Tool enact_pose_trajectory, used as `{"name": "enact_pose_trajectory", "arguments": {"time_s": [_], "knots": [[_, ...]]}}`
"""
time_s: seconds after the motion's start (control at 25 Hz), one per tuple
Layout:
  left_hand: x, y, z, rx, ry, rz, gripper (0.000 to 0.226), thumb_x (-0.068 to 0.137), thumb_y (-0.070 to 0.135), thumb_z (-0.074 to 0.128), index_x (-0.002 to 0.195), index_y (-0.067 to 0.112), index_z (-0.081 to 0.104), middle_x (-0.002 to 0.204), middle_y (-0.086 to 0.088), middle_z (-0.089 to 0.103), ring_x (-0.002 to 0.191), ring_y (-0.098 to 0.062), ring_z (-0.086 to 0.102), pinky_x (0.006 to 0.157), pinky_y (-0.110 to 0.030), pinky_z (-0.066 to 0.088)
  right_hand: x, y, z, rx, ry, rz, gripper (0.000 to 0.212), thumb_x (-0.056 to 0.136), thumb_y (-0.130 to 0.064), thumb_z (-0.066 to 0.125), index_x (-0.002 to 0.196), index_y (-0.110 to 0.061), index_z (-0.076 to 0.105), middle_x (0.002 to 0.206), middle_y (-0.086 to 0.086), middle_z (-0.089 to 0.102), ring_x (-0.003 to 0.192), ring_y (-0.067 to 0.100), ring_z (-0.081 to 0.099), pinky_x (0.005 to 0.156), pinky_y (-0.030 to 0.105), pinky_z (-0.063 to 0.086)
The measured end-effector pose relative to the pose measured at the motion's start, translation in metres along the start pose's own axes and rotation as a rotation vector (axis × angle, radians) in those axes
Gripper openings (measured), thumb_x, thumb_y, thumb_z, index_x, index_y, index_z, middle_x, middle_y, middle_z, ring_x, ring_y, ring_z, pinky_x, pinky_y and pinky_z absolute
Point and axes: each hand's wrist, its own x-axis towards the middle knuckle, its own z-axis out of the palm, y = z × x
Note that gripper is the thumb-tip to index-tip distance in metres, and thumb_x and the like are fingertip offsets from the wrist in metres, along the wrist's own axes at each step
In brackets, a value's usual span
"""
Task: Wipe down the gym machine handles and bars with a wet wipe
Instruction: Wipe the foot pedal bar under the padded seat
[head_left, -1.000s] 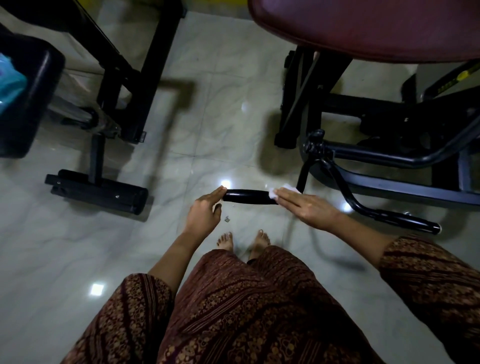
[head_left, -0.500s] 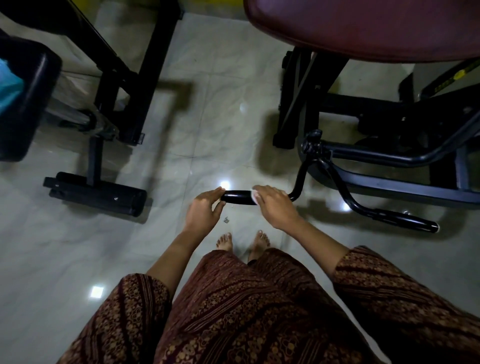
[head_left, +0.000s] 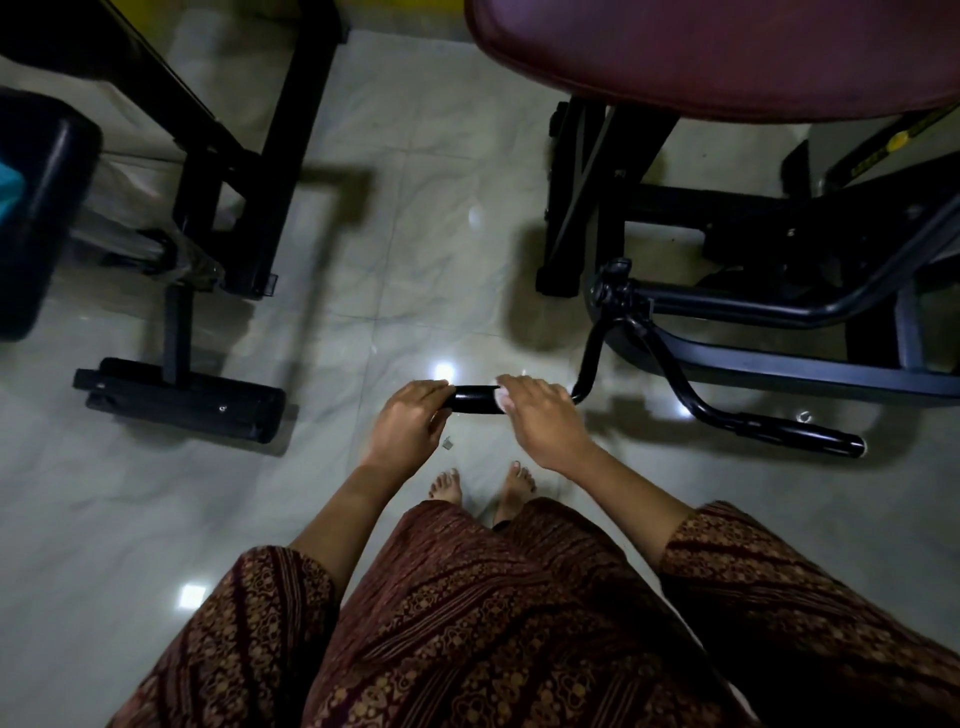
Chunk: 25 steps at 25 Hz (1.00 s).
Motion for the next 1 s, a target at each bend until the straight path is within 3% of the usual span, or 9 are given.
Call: {"name": "enact_pose_trajectory", "arguments": {"time_s": [0.08, 0.24, 0.36, 0.48, 0.56, 0.68, 0.76, 0.92, 1.0], "knots": [[0.000, 0.000, 0.000, -0.015, -0.005, -0.010, 0.035, 0.060, -0.009, 0.080, 0.093, -0.003, 0.070, 0.089, -0.018, 0.071, 0.077, -0.032, 0.069, 0.069, -0.042, 0.056, -0.017, 0.023, 0.002, 0.030, 0.093, 0.128, 0.032, 0.090, -0.006, 0.044, 0.118, 0.004, 0.057, 0.108, 0.022, 0.063, 0.106, 0.037, 0.058, 0.103, 0.047, 0.034], [0.001, 0.001, 0.000, -0.042, 0.005, -0.037, 0.033, 0.061, -0.011, 0.079, 0.092, -0.002, 0.071, 0.088, -0.016, 0.072, 0.076, -0.031, 0.069, 0.070, -0.040, 0.055, -0.020, -0.001, 0.007, 0.111, 0.024, 0.307, 0.051, 0.090, 0.006, 0.033, 0.141, 0.007, 0.026, 0.147, 0.026, 0.028, 0.142, 0.036, 0.013, 0.115, 0.039, -0.003], [-0.001, -0.001, 0.001, -0.058, -0.003, -0.047, 0.033, 0.063, -0.011, 0.077, 0.094, -0.002, 0.071, 0.091, -0.017, 0.071, 0.078, -0.031, 0.069, 0.072, -0.041, 0.055, -0.012, -0.038, 0.006, 0.103, -0.093, 0.106, 0.073, 0.083, 0.013, 0.033, 0.146, -0.001, 0.001, 0.155, 0.019, -0.002, 0.143, 0.030, -0.008, 0.111, 0.033, -0.015], [-0.002, -0.004, 0.000, -0.063, -0.009, -0.038, 0.032, 0.064, -0.010, 0.077, 0.095, -0.001, 0.071, 0.092, -0.016, 0.071, 0.079, -0.031, 0.069, 0.072, -0.039, 0.055, -0.015, -0.024, 0.012, -0.021, 0.005, -0.157, 0.079, 0.065, 0.019, 0.033, 0.142, 0.003, 0.026, 0.149, 0.024, 0.024, 0.138, 0.039, 0.023, 0.111, 0.046, 0.012], [-0.002, -0.004, 0.000, -0.058, -0.007, -0.033, 0.032, 0.063, -0.009, 0.078, 0.094, 0.000, 0.071, 0.091, -0.015, 0.072, 0.079, -0.030, 0.069, 0.071, -0.037, 0.055, -0.027, 0.008, 0.017, -0.017, 0.037, -0.031, 0.089, 0.055, 0.027, 0.037, 0.140, 0.002, 0.033, 0.145, 0.023, 0.033, 0.135, 0.036, 0.028, 0.105, 0.057, 0.030], [-0.001, -0.004, 0.002, -0.070, 0.003, -0.047, 0.031, 0.065, -0.009, 0.077, 0.093, 0.000, 0.072, 0.092, -0.014, 0.072, 0.080, -0.029, 0.069, 0.072, -0.036, 0.055, -0.043, 0.036, 0.012, 0.095, 0.046, 0.219, 0.087, 0.067, 0.028, 0.035, 0.145, -0.001, 0.010, 0.154, 0.015, 0.008, 0.139, 0.022, -0.003, 0.115, 0.046, 0.020], [-0.002, -0.004, 0.002, -0.075, 0.005, -0.052, 0.031, 0.064, -0.009, 0.077, 0.093, 0.000, 0.072, 0.092, -0.013, 0.072, 0.080, -0.029, 0.068, 0.072, -0.035, 0.054, -0.040, 0.030, 0.009, 0.089, 0.022, 0.184, 0.086, 0.068, 0.028, 0.033, 0.144, -0.001, 0.006, 0.154, 0.016, 0.004, 0.139, 0.024, -0.006, 0.118, 0.043, 0.013], [-0.002, -0.004, 0.001, -0.111, -0.009, -0.102, 0.028, 0.068, -0.007, 0.076, 0.095, 0.001, 0.072, 0.093, -0.012, 0.072, 0.082, -0.028, 0.068, 0.076, -0.032, 0.051, -0.020, 0.000, 0.022, -0.061, 0.120, -0.138, 0.074, 0.063, 0.023, 0.026, 0.133, 0.008, 0.041, 0.138, 0.027, 0.043, 0.127, 0.042, 0.041, 0.104, 0.050, 0.022], [-0.001, -0.005, -0.001, -0.136, -0.023, -0.109, 0.026, 0.072, -0.004, 0.073, 0.097, 0.003, 0.071, 0.095, -0.011, 0.072, 0.084, -0.028, 0.068, 0.080, -0.027, 0.047, -0.002, -0.016, 0.024, -0.094, 0.127, -0.269, 0.065, 0.064, 0.023, 0.037, 0.127, 0.010, 0.048, 0.130, 0.028, 0.051, 0.118, 0.043, 0.051, 0.099, 0.051, 0.030]]}}
